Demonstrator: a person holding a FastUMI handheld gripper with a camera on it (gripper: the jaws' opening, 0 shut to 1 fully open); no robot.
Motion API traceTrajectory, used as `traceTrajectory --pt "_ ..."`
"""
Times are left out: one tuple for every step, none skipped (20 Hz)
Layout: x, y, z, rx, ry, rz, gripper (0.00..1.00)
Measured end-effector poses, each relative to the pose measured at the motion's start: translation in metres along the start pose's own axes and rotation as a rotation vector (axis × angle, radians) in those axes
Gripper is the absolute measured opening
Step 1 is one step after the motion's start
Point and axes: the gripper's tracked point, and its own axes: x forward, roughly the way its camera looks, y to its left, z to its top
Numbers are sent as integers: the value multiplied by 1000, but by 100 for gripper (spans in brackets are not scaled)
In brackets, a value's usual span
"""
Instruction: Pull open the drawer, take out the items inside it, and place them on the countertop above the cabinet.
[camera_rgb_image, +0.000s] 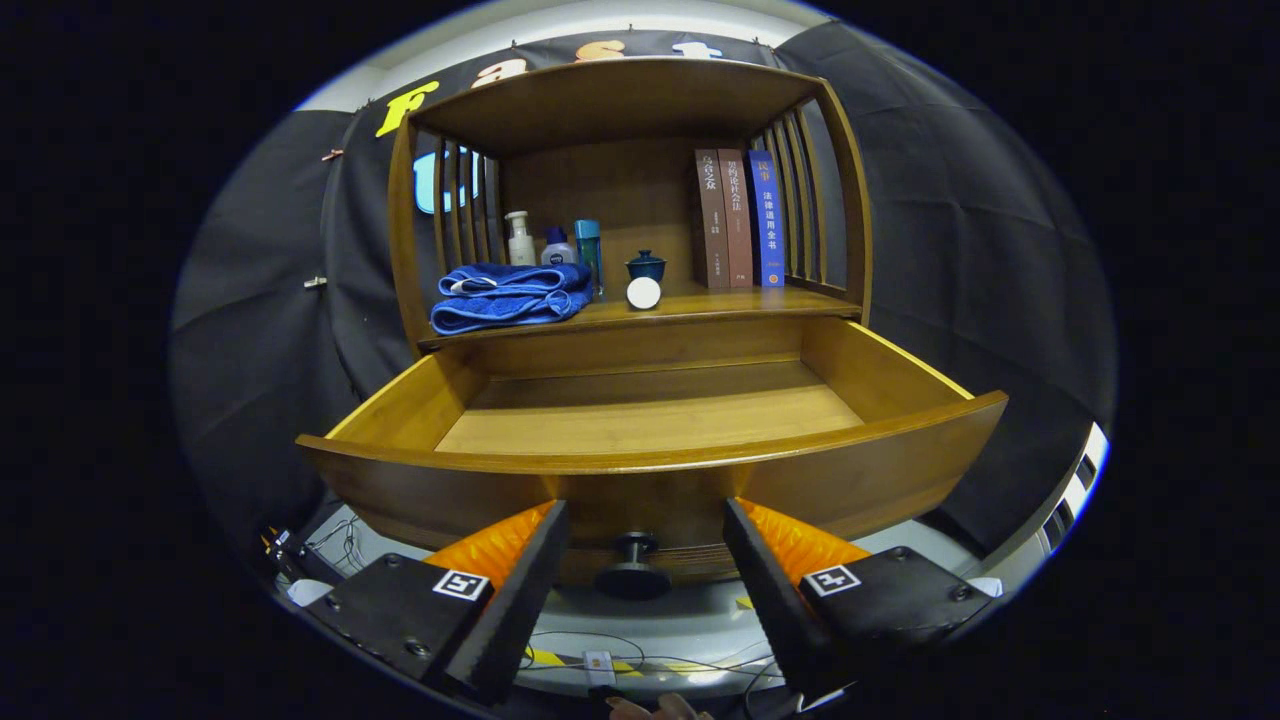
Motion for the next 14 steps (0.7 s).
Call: traceTrajectory --pt "0 0 0 3 -3 -3 98" --pt "2 1 1 1 -5 -7 98" --pt "5 1 3 -2 -11 -9 99" --pt "8 1 5 -3 -11 -8 99" --pt "13 2 7 -1 -12 -4 99" --pt "19 3 10 3 -10 -1 98" --pt "26 2 14 4 -9 2 98" --pt "33 1 17 5 -9 4 98" --pt "41 2 21 6 -10 5 98" --pt "50 2 25 7 -12 7 98" --pt "58 3 32 10 -24 9 99" --pt "67 4 39 12 -41 9 99" --pt "74 5 36 14 -17 11 98" --pt "81 4 44 22 -26 12 98"
